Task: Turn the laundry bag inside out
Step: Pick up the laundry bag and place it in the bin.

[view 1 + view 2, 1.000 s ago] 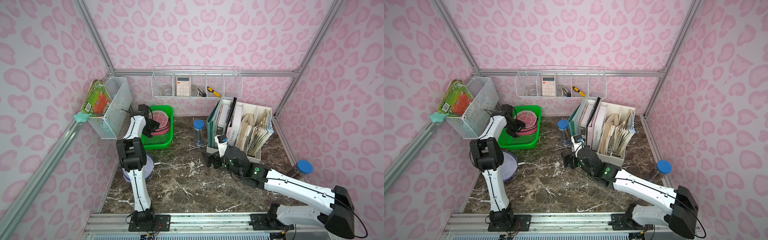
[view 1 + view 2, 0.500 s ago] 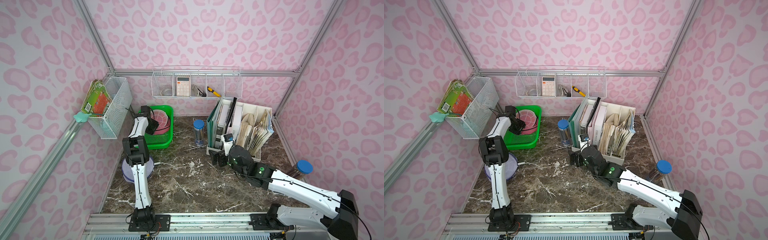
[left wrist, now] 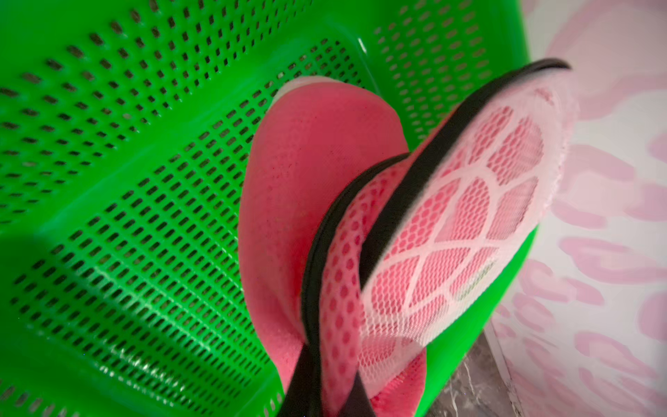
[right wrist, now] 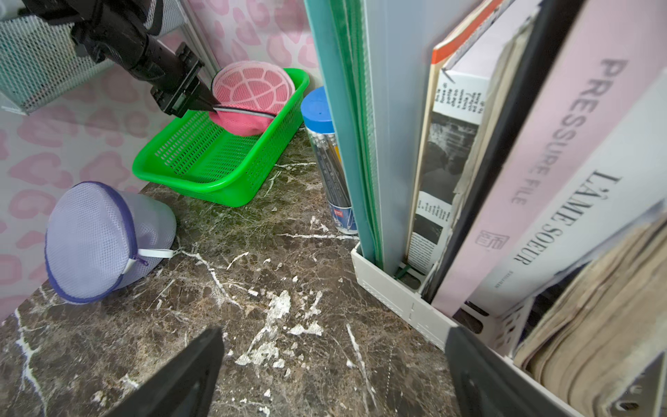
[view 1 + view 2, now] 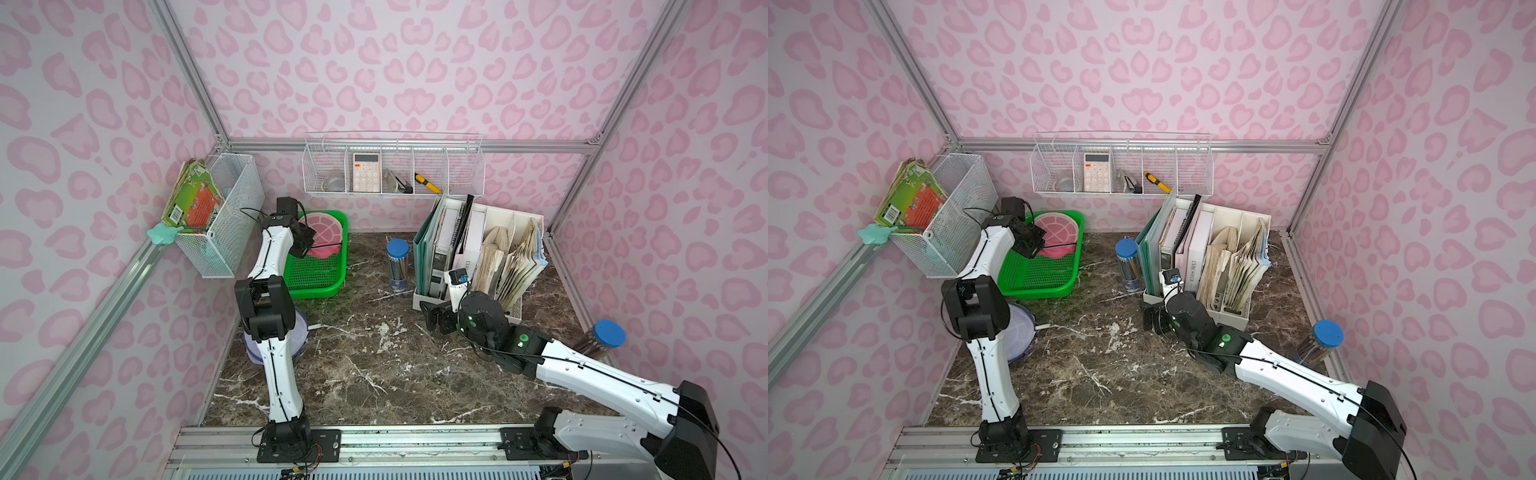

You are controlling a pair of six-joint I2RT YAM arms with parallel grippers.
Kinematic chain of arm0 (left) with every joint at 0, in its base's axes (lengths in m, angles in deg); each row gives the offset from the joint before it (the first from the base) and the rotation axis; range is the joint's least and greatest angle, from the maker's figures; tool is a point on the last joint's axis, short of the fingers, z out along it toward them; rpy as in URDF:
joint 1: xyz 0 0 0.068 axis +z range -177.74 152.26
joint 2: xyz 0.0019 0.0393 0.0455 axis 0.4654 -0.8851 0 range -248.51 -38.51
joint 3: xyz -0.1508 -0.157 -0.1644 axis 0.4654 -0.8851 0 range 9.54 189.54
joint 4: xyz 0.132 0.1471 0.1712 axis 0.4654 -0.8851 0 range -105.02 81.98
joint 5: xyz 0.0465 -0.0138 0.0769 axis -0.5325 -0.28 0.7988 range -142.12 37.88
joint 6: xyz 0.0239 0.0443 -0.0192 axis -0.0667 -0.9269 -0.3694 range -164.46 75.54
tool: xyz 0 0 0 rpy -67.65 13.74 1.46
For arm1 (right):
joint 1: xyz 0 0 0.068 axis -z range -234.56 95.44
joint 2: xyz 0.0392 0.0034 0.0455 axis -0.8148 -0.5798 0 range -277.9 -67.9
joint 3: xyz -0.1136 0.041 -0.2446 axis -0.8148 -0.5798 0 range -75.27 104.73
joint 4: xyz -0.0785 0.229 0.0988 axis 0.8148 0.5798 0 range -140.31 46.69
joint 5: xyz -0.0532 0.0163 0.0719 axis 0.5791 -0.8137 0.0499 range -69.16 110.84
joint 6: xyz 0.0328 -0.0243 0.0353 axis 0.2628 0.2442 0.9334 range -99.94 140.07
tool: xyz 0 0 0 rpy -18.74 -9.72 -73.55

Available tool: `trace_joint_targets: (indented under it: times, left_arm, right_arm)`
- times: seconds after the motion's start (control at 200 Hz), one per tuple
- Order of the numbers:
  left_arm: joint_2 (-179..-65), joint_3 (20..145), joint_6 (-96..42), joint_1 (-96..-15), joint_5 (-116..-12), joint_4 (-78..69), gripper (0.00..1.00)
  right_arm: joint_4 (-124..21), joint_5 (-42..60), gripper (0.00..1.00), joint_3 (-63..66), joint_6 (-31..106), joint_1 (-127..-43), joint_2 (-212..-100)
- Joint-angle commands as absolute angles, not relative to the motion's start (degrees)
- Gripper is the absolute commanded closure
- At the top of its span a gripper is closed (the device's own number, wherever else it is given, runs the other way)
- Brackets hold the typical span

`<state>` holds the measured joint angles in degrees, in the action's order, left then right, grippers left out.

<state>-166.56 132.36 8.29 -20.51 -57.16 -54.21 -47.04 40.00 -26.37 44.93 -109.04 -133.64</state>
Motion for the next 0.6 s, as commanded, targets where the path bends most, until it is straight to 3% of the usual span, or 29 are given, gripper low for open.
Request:
trace_joint_targets:
  times: [0.0,0.19,0.34,0.595]
  left_arm:
    - [-161.8,129.7,8.5,-21.5,-54.9,-54.6,1.0]
    - [-151.9,125.5,6.4,-23.3,-49.7,-59.7,1.0]
    - [-142.4,117.2,4.2,-24.3,-52.4,-59.2,1.0]
    - [-122.7,91.5,-0.6,-31.2,-61.2,-50.3,1.0]
  right_arm:
    - [-49.6,39.1,0.01,-27.0,44.1,-109.1,-133.0]
    - [-51.5,38.2,0.01,-28.6,43.0,-109.1,-131.4]
    - [-52.5,37.7,0.01,-29.1,41.5,-109.1,-130.8]
    - [-51.0,38.0,0.01,-29.4,42.2,-108.0,-130.7]
